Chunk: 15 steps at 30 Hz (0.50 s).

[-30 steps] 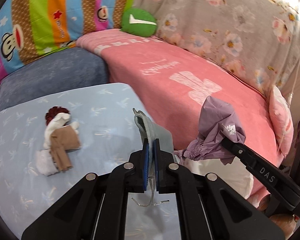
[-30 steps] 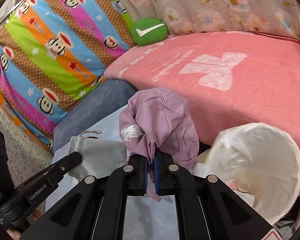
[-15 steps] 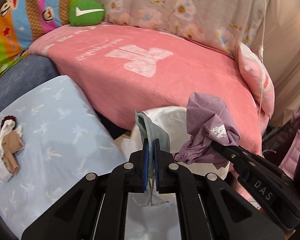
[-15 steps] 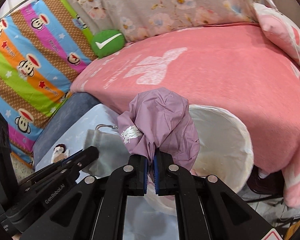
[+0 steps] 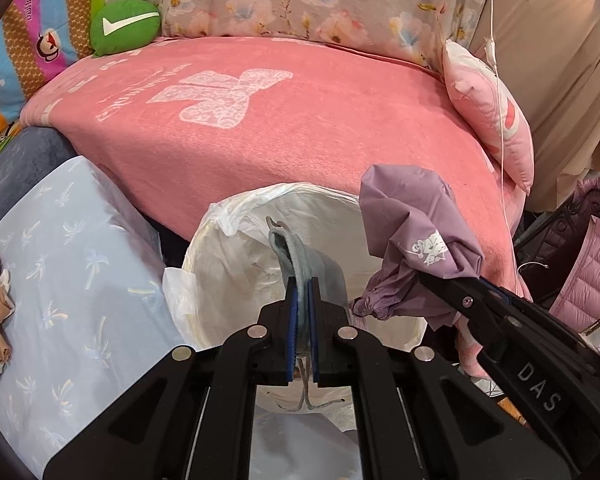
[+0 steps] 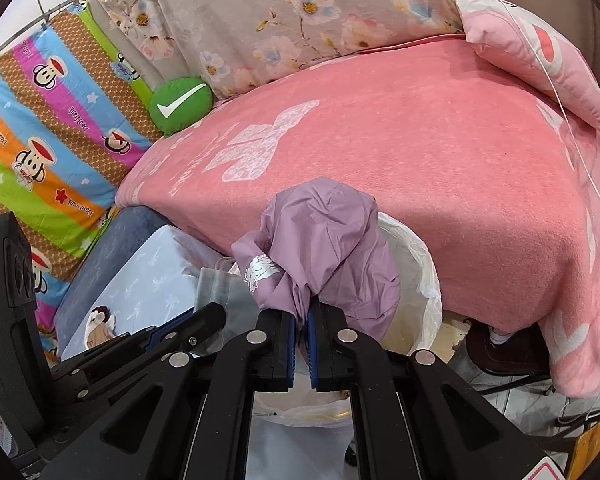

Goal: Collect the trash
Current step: 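Carry the pouch and purple cloth over the bin and open both grippers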

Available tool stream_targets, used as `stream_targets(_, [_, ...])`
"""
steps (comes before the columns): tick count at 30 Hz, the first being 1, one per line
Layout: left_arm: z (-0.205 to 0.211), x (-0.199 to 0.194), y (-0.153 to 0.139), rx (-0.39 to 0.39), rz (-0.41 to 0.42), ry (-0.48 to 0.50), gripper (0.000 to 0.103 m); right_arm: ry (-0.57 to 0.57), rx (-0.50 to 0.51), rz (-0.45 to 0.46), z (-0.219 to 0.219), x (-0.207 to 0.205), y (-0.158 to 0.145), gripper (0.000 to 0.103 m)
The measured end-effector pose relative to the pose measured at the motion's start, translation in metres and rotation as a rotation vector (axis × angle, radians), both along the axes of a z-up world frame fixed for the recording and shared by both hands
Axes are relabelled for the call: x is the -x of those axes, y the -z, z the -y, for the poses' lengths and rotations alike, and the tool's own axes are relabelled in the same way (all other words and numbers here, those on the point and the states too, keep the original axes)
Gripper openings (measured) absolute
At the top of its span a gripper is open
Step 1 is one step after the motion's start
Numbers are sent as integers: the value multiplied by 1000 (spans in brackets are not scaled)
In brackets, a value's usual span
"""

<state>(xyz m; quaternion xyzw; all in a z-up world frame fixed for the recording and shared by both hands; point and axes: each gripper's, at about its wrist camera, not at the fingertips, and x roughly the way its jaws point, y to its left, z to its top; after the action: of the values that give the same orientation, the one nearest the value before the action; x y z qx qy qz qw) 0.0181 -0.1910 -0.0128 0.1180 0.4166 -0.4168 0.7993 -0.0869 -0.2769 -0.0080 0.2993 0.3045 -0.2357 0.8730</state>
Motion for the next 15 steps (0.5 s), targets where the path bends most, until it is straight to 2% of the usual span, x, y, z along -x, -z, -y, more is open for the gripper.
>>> stream_targets(11, [1, -6, -2, 17, -33, 4, 6, -12, 9, -4, 0, -1, -2, 5])
stream_targets(14, [-2, -9, -4, 21, -41, -3, 17, -7, 12, -1, 1, -1, -6, 5])
stream_targets(15, [-4, -10, -5, 24, -39, -7, 24, -6, 12, 0, 2, -1, -7, 5])
